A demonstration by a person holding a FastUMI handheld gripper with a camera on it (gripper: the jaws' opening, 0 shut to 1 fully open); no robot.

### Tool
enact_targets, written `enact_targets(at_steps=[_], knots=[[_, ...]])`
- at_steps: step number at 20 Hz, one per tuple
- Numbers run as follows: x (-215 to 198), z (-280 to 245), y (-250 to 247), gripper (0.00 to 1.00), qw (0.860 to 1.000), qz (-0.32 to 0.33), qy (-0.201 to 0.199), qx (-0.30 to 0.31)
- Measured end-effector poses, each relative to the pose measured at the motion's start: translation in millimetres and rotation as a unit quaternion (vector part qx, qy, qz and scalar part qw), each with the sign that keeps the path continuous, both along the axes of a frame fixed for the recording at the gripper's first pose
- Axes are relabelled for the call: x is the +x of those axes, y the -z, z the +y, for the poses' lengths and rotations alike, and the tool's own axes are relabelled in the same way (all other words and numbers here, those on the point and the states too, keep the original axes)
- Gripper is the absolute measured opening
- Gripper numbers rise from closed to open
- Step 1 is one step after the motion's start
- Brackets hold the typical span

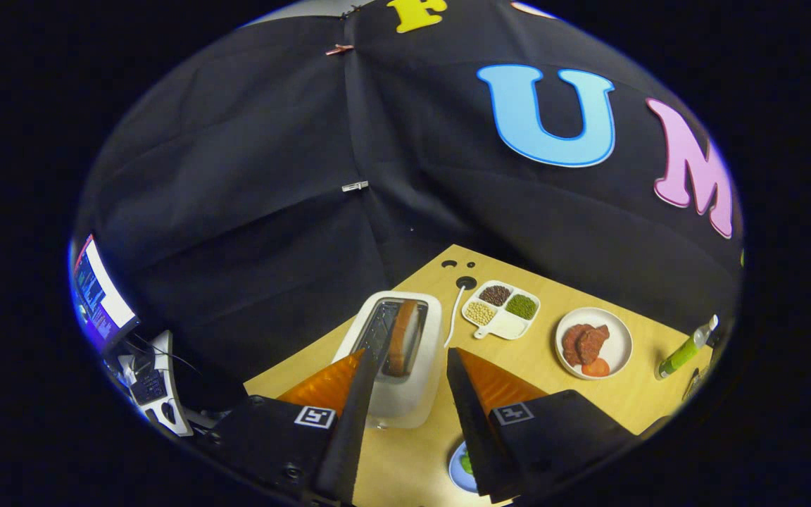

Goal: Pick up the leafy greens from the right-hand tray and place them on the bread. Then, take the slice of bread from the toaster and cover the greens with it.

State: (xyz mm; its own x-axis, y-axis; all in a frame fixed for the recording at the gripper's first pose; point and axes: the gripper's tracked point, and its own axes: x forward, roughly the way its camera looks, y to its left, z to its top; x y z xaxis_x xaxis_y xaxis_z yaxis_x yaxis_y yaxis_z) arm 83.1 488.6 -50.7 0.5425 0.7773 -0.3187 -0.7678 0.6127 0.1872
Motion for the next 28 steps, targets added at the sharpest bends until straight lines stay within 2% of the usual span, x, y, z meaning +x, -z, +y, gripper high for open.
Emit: enact_targets(at_steps=[5,11,14,16,18,21,24,28], knots=[[25.6,58.9,29.2,0.66,0.998,0.007,0.008,-0.060],[50.4,83.3,59.3,0.65,0.993,0.034,0.031,-0.105],[51.5,85.2,74.1,0.37,0.990,0.056,0.032,-0.127],[50.7,87.8,71.7,0.19,0.990,0.064,0.040,-0.119],[47.6,88.9,68.0,0.15,0.990,0.069,0.035,-0.114],[42.3,85.2,50.9,0.15,0.994,0.063,0.028,-0.091],[34.2,74.8,13.8,0.15,0.997,0.060,0.020,-0.043],[29.2,34.5,-44.5,0.15,0.999,0.037,0.024,0.017]])
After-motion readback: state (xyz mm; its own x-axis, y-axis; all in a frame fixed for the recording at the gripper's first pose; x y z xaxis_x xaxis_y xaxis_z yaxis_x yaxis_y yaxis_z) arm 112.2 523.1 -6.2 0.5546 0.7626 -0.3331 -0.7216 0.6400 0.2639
